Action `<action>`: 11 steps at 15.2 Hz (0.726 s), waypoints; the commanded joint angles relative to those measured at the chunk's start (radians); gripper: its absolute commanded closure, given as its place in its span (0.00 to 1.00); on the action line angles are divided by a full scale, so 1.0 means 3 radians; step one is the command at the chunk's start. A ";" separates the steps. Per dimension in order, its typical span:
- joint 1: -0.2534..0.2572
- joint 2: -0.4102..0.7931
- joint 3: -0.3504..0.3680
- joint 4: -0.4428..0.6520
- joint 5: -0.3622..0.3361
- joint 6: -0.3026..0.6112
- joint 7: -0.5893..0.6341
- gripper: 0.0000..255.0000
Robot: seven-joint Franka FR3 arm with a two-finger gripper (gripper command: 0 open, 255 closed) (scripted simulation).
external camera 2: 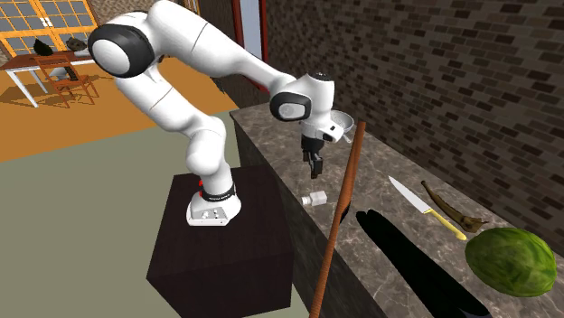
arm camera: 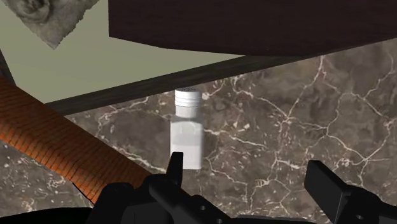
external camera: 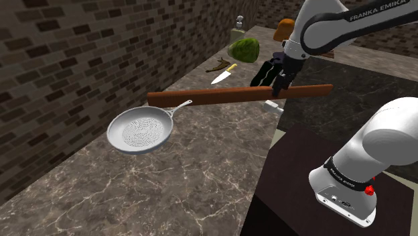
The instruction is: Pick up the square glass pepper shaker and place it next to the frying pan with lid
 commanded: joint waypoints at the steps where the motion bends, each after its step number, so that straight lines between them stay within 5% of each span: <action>1: -0.0039 0.0216 -0.0094 -0.0065 -0.0048 0.0275 -0.0119 0.00; 6: -0.0084 0.0871 -0.0316 -0.0083 -0.0082 0.0919 -0.0417 0.00; 11: -0.0055 0.1120 -0.0344 -0.0145 -0.0035 0.1228 -0.0454 0.00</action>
